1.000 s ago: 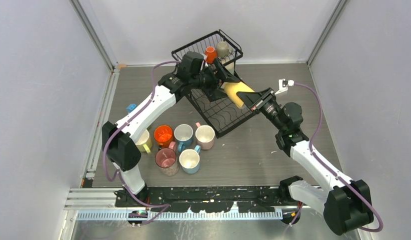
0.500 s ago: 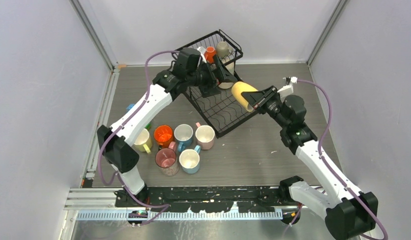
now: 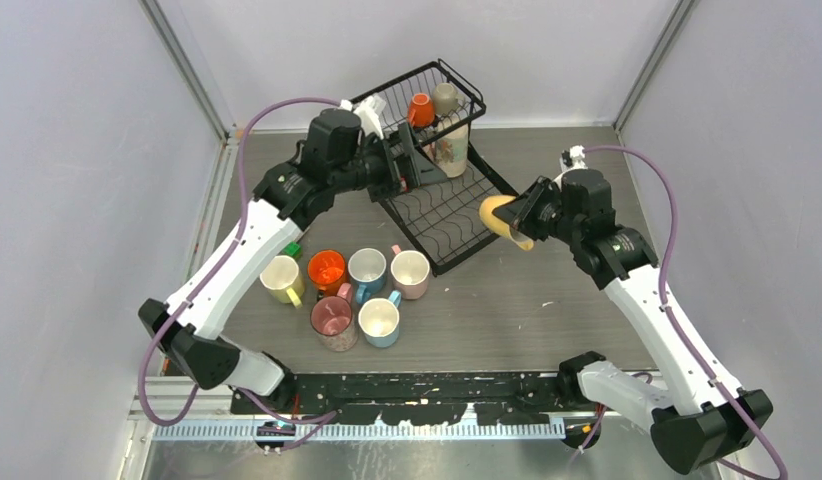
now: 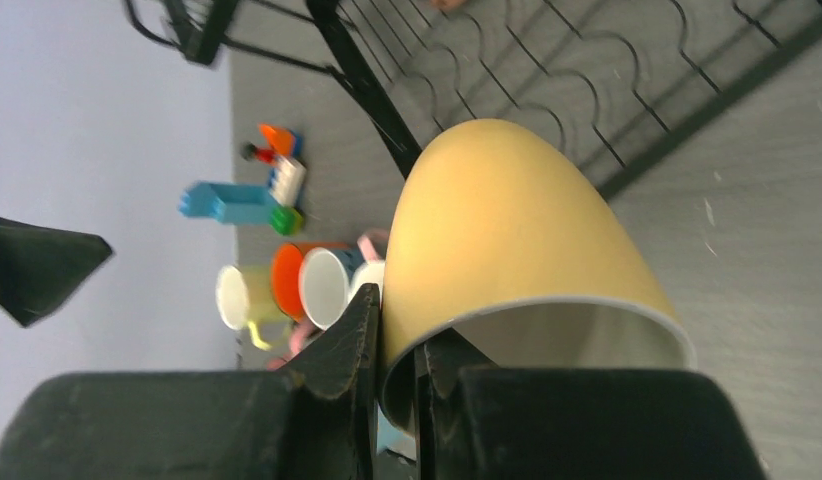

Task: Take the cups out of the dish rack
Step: Place the cup at the center of the board, then unload the cup from the dish rack.

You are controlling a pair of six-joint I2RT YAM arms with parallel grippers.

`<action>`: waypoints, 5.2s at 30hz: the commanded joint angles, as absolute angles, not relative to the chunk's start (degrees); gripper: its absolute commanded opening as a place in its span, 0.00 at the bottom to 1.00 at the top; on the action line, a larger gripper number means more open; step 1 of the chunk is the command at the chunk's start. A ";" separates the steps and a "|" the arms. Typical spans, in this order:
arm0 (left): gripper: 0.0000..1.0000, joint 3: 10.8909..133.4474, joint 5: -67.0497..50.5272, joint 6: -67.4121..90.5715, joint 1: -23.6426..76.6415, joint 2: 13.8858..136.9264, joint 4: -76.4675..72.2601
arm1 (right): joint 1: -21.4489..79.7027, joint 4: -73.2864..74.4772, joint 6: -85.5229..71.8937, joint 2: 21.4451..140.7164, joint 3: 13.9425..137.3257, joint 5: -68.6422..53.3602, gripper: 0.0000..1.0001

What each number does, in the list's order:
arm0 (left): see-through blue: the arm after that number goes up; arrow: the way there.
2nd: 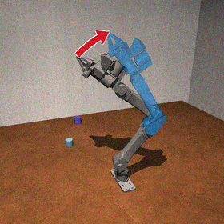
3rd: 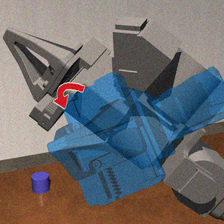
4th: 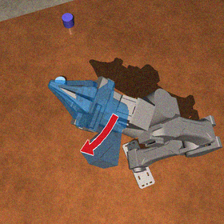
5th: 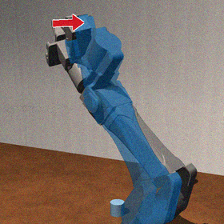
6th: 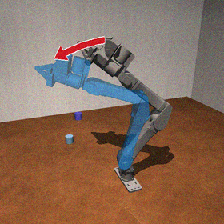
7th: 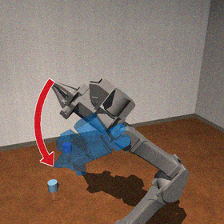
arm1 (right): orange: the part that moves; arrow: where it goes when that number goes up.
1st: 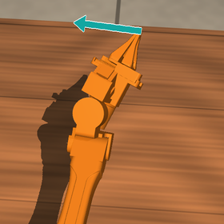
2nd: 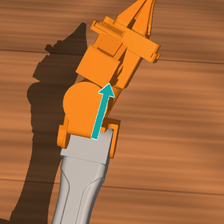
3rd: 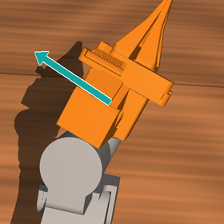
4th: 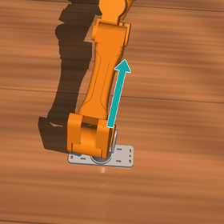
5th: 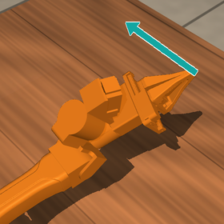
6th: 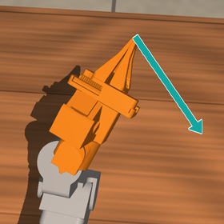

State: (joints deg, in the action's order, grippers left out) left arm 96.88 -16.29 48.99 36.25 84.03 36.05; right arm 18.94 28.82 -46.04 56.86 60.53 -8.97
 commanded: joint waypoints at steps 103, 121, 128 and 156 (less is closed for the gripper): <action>1.00 84.48 -8.31 39.80 36.04 63.09 40.00 | 62.76 45.44 -56.49 91.39 77.23 7.27 0.42; 1.00 85.79 -8.39 40.78 36.04 65.13 40.09 | 59.15 47.50 -52.12 84.16 81.86 12.03 0.54; 1.00 86.85 -7.67 40.44 36.04 66.81 41.01 | 48.52 38.81 -51.64 77.18 76.68 8.74 0.64; 1.00 130.86 20.60 24.97 35.95 103.24 52.67 | 30.44 33.75 -48.69 64.80 69.58 2.77 1.00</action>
State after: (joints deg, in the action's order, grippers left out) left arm 123.74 12.10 30.02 36.25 98.00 51.59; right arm 30.98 34.41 -49.60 68.38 69.63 3.31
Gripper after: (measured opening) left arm 0.996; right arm 0.996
